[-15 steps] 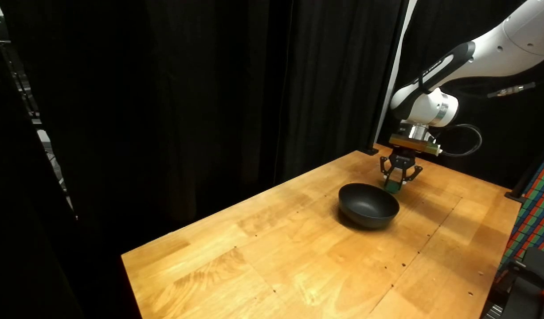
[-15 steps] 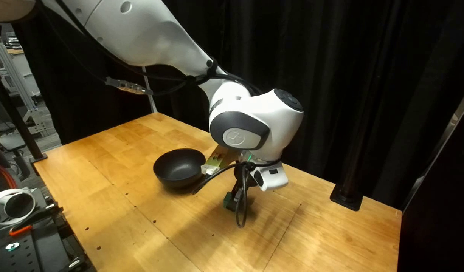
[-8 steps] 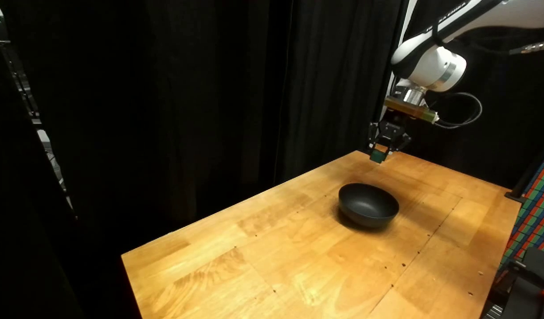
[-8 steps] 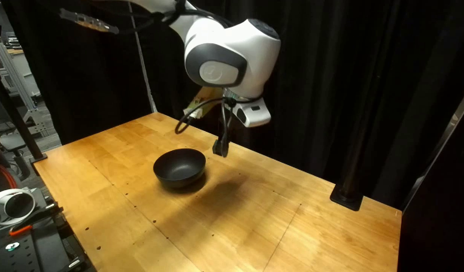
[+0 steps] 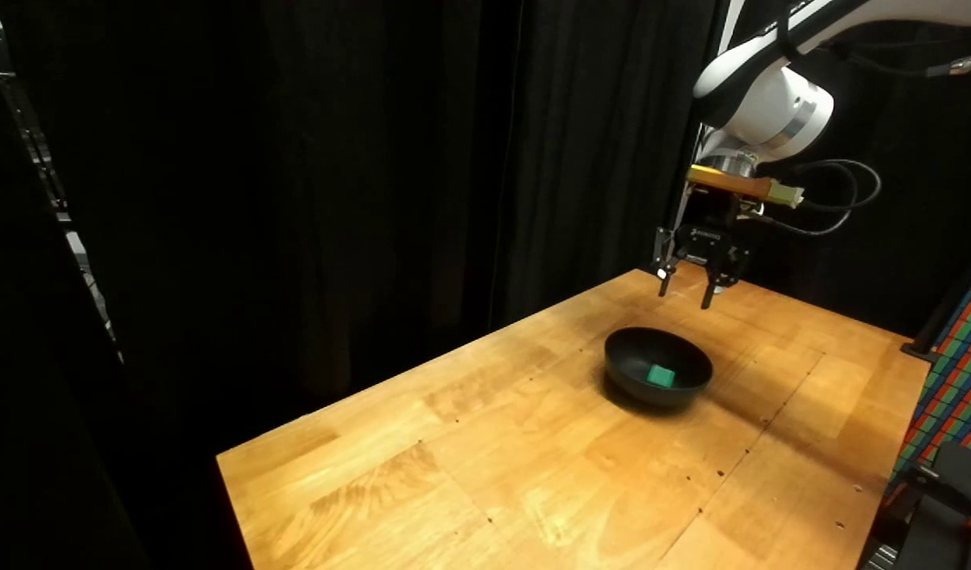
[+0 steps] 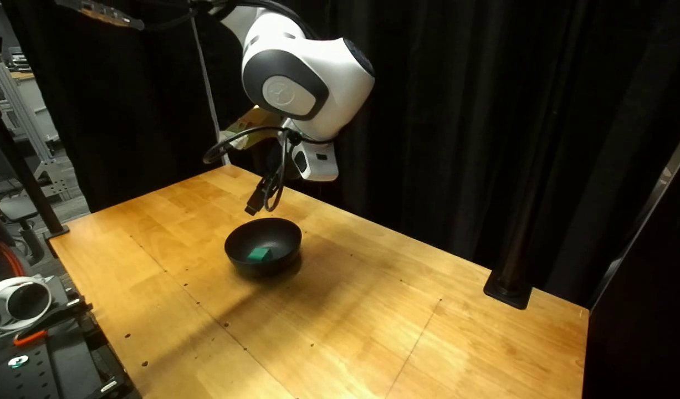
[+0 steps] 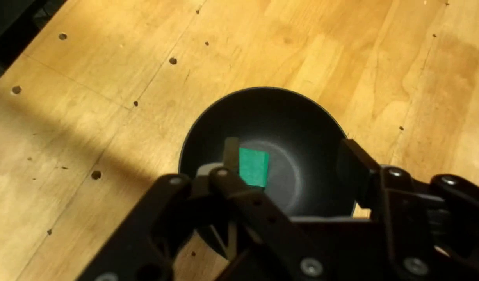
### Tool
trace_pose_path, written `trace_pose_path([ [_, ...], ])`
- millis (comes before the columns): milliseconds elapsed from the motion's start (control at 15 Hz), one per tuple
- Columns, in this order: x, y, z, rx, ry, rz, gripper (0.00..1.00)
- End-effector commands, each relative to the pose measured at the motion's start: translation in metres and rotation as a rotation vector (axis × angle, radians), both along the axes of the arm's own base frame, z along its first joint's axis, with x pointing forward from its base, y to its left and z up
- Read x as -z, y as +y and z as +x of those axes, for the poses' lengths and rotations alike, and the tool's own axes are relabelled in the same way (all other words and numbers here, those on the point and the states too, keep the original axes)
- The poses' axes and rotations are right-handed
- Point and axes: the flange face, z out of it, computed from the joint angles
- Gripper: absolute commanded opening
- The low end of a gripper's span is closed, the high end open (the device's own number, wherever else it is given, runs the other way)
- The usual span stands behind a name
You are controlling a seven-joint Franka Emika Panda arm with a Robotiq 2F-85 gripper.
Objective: Pick the block and put it in the bowl
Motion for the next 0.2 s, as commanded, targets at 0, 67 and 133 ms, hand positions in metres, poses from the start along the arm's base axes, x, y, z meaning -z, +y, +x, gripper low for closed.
trace_pose_path([
  [0,-0.045,0.008,-0.015,0.027,-0.103,0.053,0.97],
  [67,-0.059,0.012,-0.015,0.028,-0.155,0.072,1.00],
  [133,-0.077,0.017,-0.017,0.012,-0.207,0.068,1.00],
])
